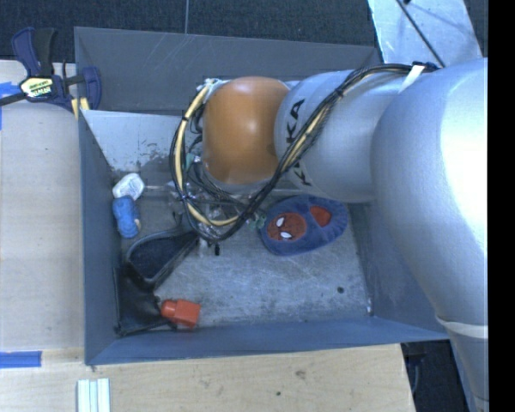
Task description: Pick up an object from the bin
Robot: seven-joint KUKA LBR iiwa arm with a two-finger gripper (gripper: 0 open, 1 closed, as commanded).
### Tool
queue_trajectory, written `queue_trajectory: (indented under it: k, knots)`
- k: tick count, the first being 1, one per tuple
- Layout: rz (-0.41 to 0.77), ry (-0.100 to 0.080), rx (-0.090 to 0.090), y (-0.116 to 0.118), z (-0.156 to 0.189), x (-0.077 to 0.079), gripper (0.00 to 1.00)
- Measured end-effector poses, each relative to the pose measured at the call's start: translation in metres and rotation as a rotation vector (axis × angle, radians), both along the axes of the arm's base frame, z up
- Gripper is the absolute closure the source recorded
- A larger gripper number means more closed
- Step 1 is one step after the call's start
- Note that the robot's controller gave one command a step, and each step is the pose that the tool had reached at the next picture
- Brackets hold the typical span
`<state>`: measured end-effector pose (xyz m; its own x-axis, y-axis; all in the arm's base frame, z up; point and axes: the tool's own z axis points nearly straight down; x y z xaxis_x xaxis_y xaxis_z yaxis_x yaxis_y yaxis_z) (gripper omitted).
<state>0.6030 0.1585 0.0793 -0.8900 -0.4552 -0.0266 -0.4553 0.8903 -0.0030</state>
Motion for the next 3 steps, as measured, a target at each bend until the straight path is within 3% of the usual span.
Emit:
queue_trajectory:
  k: [1, 2, 3]
  knots:
    - [-0.066, 0.016, -0.003, 0.025, 0.086, -0.044, 1.0]
    - [-0.068, 0.022, -0.007, 0.022, 0.08, -0.045, 0.0]
    - [0.329, 0.025, -0.013, 0.026, -0.011, -0.021, 0.0]
